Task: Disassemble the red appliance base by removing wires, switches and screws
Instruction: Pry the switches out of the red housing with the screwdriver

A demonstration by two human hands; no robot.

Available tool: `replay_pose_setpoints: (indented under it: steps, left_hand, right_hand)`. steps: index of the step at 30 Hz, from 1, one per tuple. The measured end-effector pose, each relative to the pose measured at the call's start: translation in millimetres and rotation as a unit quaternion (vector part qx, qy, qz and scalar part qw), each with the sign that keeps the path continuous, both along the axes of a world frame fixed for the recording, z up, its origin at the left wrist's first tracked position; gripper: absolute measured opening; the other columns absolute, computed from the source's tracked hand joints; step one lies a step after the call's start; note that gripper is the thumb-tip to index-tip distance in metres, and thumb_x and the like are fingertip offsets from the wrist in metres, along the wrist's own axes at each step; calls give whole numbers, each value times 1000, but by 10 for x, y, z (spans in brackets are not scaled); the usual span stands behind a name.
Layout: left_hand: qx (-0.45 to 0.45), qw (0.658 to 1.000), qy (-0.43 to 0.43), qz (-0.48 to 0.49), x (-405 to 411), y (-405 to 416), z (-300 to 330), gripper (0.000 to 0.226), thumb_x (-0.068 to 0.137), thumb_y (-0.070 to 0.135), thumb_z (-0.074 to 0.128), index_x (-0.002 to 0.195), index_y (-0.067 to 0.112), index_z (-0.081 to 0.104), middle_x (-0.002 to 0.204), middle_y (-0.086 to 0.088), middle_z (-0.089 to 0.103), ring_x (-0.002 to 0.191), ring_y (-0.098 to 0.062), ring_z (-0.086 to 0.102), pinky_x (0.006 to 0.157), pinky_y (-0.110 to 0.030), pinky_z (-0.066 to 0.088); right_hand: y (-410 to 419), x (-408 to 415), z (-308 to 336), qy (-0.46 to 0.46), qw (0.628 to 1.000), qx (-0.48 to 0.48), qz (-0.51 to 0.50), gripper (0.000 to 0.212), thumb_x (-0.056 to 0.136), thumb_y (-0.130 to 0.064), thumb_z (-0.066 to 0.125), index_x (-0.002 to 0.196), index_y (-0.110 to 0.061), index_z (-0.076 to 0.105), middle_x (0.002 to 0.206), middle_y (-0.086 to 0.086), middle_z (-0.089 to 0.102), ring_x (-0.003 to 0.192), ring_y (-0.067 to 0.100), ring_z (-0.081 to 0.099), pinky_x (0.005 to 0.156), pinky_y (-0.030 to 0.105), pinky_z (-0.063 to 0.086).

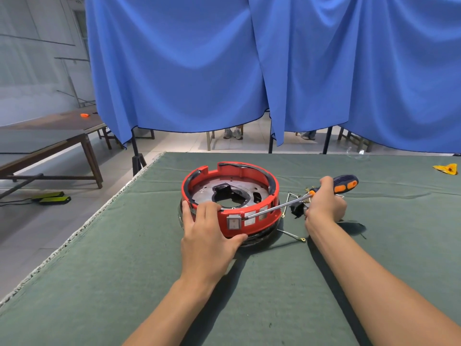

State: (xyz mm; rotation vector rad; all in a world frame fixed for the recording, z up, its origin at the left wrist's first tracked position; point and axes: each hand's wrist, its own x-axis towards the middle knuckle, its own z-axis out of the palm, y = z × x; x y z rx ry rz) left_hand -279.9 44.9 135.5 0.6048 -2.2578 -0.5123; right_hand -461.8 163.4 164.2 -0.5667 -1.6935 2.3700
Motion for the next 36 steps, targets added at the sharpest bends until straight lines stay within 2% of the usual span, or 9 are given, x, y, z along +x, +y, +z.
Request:
replay_pose_setpoints:
  steps: [4,10,13,19,24,32,36]
  left_hand:
    - [5,1000,-4,-5,4,-1,11,66,61,45,84,110,17,50,119,3,55,140,-36,23,102,-48,39]
    - [22,1000,-19,12,18,22,47,64,62,48,82,109,22,48,122,8,53,142,-31,16,83,-53,51]
    - [24,999,-19,20,16,51,58,64,62,47,83,109,21,48,121,5,53,142,-31,17,80,-54,52]
    - [27,999,-15,32,0,78,62,64,63,45,83,109,19,48,121,3,53,143,-32,16,80,-52,51]
    - [27,999,-5,22,-28,68,37,63,62,42,84,108,17,49,120,3,54,143,-35,17,84,-52,50]
    - [33,999,5,-11,-16,-4,27,63,59,42,86,105,19,49,118,5,54,142,-33,18,90,-48,47]
    - [33,999,8,-17,-15,-23,20,64,58,42,86,103,22,47,116,7,54,142,-31,19,89,-46,47]
  right_hand:
    - [2,-11,33,-12,999,29,9,29,72,-41,56,57,-17,56,54,-4,57,55,22,52,53,35,42]
    - [165,186,-57,6,999,-29,-29,29,73,-41,57,58,-17,56,52,-5,55,51,19,47,48,34,36]
    - [249,312,-95,18,998,-41,-51,32,72,-45,55,56,-17,57,52,-4,57,51,20,46,55,35,38]
    - [305,418,-158,19,996,-54,-65,34,71,-49,54,57,-17,54,55,-2,53,58,24,45,62,38,37]
    - [270,408,-201,8,995,-72,-69,30,73,-44,52,59,-18,54,54,-4,50,53,20,42,55,33,34]
    - [84,161,-110,-7,998,-44,-52,32,80,-42,55,60,-16,56,56,-3,55,49,18,48,48,31,35]
    - [-16,43,-77,-10,999,-14,-50,30,76,-41,57,58,-17,55,55,-4,57,52,16,52,48,30,37]
